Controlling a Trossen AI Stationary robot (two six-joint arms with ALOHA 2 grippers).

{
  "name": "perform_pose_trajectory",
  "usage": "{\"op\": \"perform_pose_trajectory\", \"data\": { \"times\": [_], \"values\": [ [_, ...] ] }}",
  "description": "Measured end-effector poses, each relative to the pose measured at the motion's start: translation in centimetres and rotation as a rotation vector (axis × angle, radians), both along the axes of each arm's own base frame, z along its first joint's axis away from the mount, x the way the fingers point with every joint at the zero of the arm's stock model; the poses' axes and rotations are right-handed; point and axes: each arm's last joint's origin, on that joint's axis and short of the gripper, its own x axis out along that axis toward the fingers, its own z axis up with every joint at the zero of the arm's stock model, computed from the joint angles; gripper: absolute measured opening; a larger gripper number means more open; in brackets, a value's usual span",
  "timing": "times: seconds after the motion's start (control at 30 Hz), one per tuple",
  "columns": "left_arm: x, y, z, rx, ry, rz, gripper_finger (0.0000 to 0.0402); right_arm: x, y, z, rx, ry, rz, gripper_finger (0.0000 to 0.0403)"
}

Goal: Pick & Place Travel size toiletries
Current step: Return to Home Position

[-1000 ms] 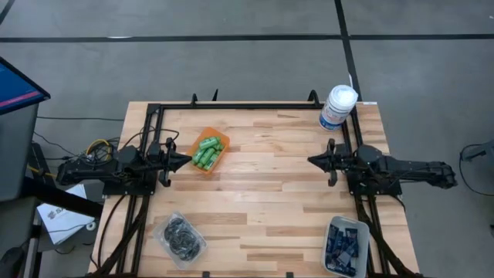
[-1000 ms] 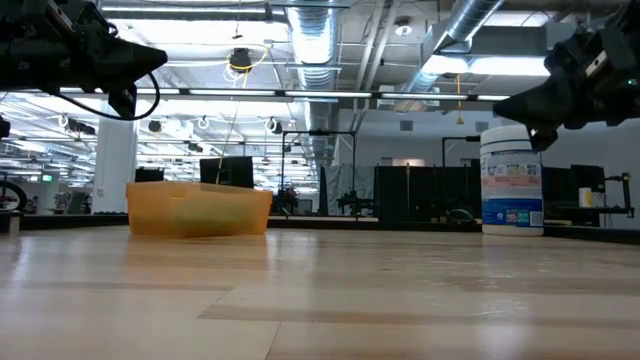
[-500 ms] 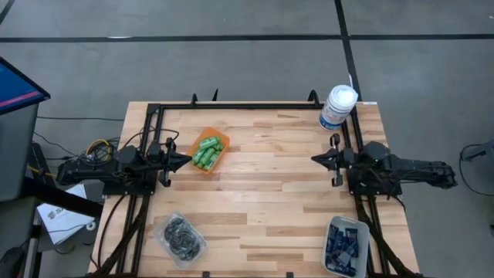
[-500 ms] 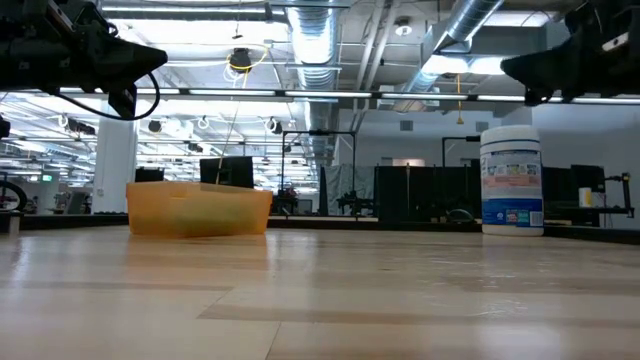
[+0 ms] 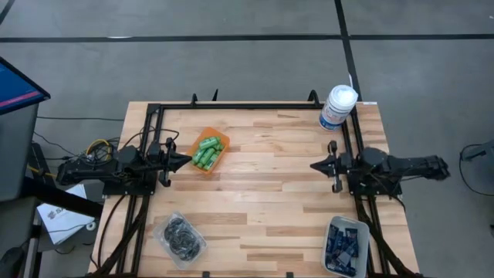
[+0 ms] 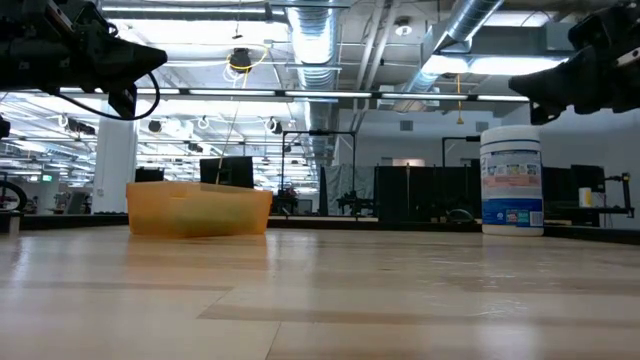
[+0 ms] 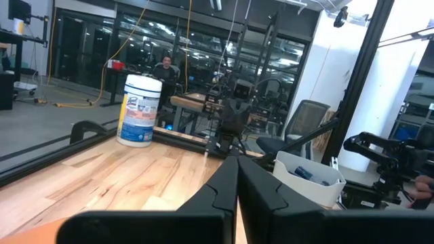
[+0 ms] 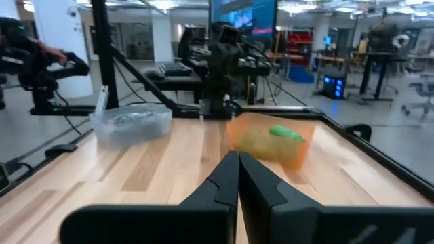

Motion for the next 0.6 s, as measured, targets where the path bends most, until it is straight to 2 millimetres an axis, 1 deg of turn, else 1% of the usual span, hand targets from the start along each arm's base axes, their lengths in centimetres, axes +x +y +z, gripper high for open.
{"op": "perform_pose_trajectory", "data": {
  "times": [0.17,0.6],
  "values": [
    [0.00,0.00,0.00,0.000,0.000,0.000,0.0002,0.16,0.28,-0.23,-0.030,0.015,0.025,0.0000],
    [0.00,0.01,0.00,-0.001,0.000,0.004,0.0002,0.20,0.24,-0.29,-0.030,0.021,0.021,0.0000]
  ]
}}
